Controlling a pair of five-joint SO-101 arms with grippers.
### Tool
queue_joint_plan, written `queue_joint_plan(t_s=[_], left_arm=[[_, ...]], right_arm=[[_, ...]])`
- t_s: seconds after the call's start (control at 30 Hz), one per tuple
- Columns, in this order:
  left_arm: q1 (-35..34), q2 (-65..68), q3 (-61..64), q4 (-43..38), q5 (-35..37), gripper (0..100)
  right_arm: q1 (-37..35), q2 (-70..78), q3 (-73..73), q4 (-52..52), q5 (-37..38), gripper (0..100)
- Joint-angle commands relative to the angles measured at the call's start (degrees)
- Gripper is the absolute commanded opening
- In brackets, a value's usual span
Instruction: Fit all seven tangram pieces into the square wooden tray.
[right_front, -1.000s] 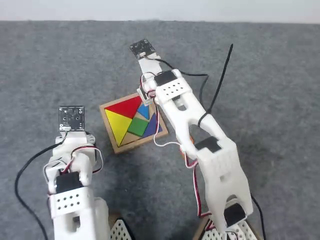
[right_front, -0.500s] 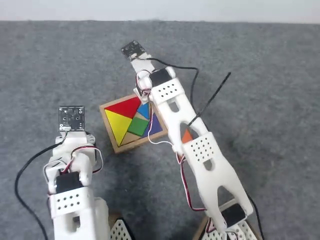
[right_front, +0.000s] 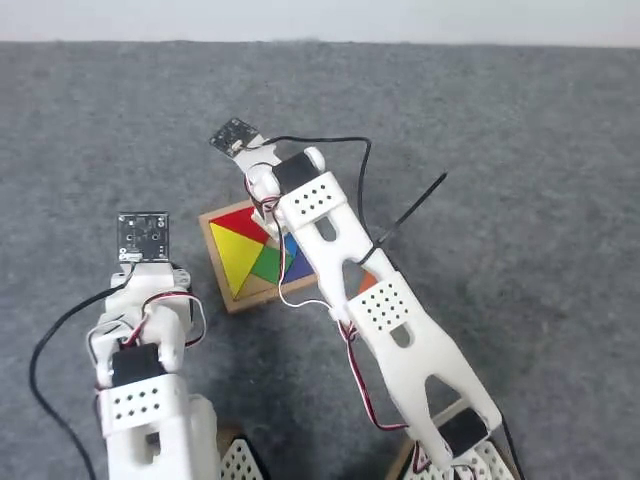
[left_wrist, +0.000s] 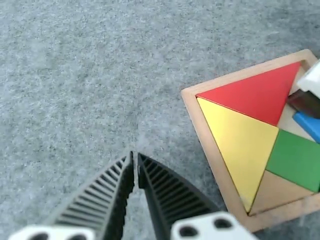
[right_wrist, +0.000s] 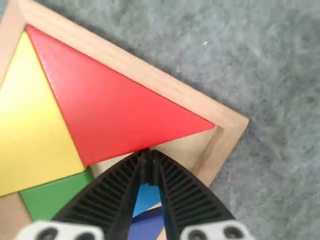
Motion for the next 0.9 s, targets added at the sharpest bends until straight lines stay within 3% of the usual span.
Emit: queue_joint_plan(t_s=[0.0, 0.33, 0.67, 0.87], left_arm=[[-0.3, -1.1, -0.5, -1.5, -0.4, 1], [-0.3, -1.1, -0.5, -1.5, -0.4, 1], [-0.3, -1.1, -0.5, -1.5, -0.4, 1], [-0.3, -1.1, -0.5, -1.5, -0.4, 1]], right_arm=[[-2.3, -0.9, -1.9, 1.5, 0.7, 0.6], [-2.3, -7.1, -5.4, 2.1, 0.0, 0.6], [2.5, -13.1, -5.4, 6.6, -13.3, 0.6], [3.9, -7.4, -5.4, 6.5, -13.5, 0.6]])
